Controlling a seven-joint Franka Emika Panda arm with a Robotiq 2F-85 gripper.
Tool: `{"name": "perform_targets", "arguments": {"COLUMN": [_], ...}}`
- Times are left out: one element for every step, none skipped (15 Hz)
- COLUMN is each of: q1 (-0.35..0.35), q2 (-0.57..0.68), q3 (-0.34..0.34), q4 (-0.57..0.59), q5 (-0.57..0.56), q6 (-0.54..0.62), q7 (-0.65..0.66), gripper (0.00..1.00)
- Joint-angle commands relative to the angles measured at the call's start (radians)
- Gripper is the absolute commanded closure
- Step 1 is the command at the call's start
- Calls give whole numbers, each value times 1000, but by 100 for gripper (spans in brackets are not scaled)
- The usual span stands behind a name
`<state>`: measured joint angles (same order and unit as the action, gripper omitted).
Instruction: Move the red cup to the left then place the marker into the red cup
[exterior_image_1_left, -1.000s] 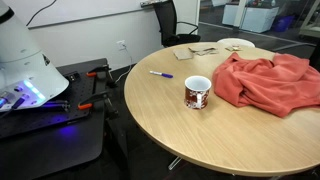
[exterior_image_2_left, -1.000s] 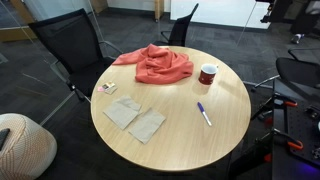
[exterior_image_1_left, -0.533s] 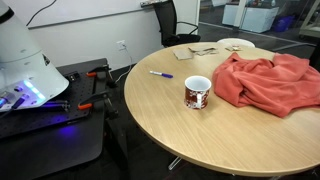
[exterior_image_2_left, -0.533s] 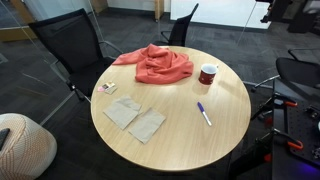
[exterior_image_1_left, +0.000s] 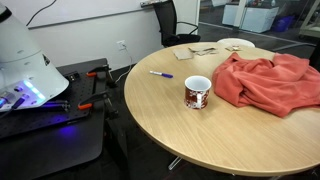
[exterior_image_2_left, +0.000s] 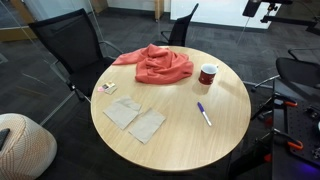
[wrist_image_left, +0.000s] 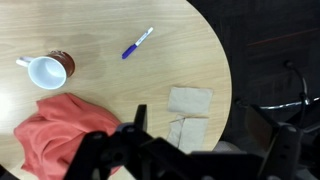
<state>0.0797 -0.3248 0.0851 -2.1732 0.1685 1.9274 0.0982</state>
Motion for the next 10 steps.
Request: {"name": "perform_targets", "arguments": {"q1": [-48,-59,-70,-80,-90,-99,-109,-117,-125,-132], "q2": [18,27,35,42,50,58,69,82,99,116], "q3": [-22,-32,-42,-51,-59,-68,-76,-86,-95,-104], "q4": [-45,-59,-76,-91,-111,-129,-144,-159,-171,-179], "q5": [-22,-24,-21,-19,-22,-23,-25,-26,-30,-33], "q6": [95,118,144,169,204,240,277,317,355,394], "q7": [58,55,62,64,69,66,65,56,50,46], "gripper": [0,0,0,0,0,0,0,0,0,0]}}
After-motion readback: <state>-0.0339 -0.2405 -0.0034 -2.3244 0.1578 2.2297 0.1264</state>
